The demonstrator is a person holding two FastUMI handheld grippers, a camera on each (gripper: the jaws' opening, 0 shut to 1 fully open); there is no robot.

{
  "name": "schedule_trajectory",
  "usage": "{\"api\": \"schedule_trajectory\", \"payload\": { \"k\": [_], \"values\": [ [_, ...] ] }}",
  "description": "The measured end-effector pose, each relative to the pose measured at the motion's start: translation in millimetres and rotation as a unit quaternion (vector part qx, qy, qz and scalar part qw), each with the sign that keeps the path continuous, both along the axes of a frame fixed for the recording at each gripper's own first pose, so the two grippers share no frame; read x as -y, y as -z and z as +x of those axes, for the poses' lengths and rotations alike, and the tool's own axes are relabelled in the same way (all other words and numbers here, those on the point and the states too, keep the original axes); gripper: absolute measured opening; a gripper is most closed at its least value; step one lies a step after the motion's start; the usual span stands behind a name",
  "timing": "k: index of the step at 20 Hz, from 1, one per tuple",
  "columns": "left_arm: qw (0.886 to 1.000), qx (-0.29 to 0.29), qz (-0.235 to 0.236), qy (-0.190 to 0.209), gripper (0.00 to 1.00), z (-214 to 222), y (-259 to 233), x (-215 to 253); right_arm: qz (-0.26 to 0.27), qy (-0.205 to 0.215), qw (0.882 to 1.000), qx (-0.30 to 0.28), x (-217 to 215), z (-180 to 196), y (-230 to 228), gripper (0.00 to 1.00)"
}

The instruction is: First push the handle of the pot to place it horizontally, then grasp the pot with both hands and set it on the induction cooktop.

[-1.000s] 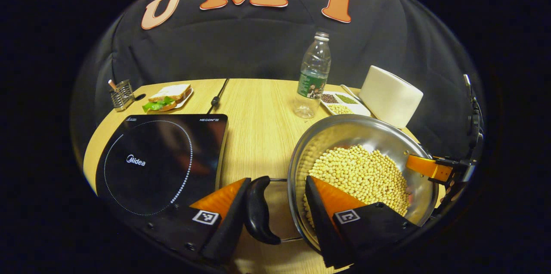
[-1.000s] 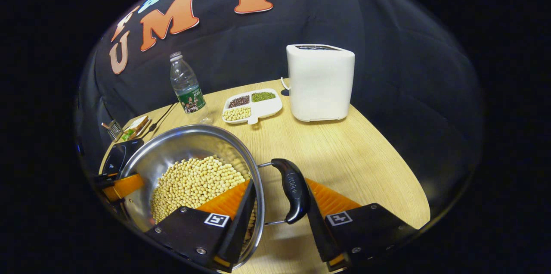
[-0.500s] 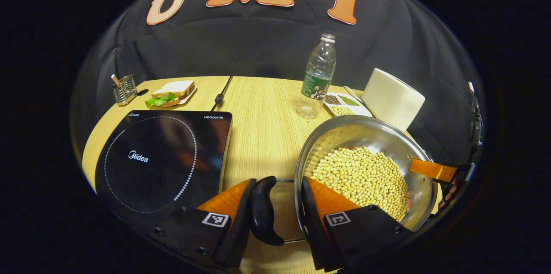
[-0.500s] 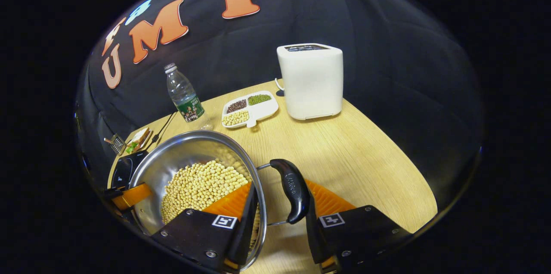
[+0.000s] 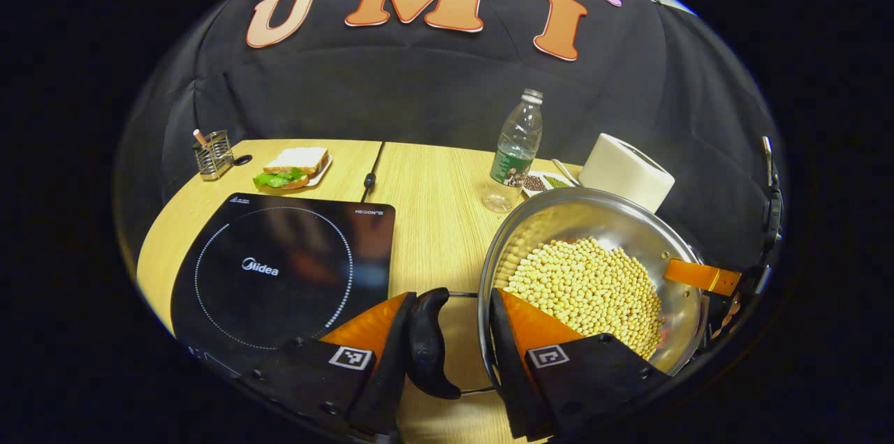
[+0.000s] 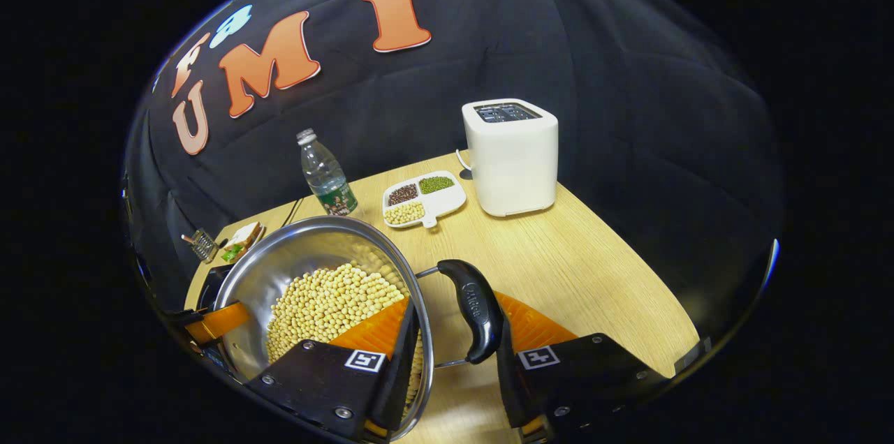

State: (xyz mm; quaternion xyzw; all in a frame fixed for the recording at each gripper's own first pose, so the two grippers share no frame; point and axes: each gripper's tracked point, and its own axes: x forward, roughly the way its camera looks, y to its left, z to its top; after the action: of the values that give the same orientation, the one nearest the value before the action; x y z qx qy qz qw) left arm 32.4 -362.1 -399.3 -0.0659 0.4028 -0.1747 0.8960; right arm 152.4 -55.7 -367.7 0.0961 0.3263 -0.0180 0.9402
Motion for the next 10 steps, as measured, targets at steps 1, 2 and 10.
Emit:
{"api": "schedule_trajectory", "payload": {
  "k": [1,2,10],
  "values": [
    [1.000,0.005,0.000,-0.001,0.68,0.6,-7.0,-5.1,0.001,-0.001,1.000,0.002,-3.3,-2.6,-5.8,0.55],
    [1.000,0.012,0.002,-0.002,0.70,1.4,-13.7,-9.9,0.003,-0.002,1.000,0.005,-7.0,-4.3,-11.5,0.55],
    [0.999,0.027,-0.005,-0.015,0.63,4.4,-50.4,-53.6,-0.003,-0.013,0.999,0.030,-41.8,-17.8,-53.5,0.55]
  ]
}}
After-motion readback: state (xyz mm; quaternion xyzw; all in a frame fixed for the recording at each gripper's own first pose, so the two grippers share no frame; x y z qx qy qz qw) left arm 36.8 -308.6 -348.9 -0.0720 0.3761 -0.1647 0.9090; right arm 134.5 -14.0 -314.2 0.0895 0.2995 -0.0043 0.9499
